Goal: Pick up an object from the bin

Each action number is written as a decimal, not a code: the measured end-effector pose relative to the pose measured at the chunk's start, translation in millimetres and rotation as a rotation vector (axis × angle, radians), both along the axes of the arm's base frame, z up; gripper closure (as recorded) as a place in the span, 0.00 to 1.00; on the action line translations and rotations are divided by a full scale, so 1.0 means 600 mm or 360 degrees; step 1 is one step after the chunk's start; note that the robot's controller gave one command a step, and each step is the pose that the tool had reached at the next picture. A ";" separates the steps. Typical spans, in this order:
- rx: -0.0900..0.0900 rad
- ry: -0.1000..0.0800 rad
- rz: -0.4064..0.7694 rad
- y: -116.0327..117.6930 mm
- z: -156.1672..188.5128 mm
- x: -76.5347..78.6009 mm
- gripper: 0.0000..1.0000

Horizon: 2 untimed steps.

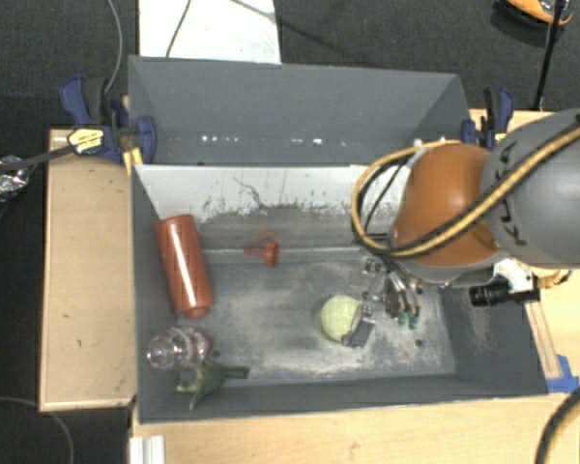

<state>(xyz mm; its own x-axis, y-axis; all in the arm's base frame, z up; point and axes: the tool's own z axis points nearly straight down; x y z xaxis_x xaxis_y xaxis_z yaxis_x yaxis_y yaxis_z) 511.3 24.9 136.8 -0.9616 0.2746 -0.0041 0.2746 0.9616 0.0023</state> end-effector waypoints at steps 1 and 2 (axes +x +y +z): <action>0.0000 0.0004 0.0107 -0.007 -0.031 -0.002 0.00; -0.0002 -0.0001 0.0532 -0.008 -0.052 -0.004 0.00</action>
Offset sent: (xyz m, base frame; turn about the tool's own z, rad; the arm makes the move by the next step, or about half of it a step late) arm -0.0083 -0.0044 -0.0599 -0.0334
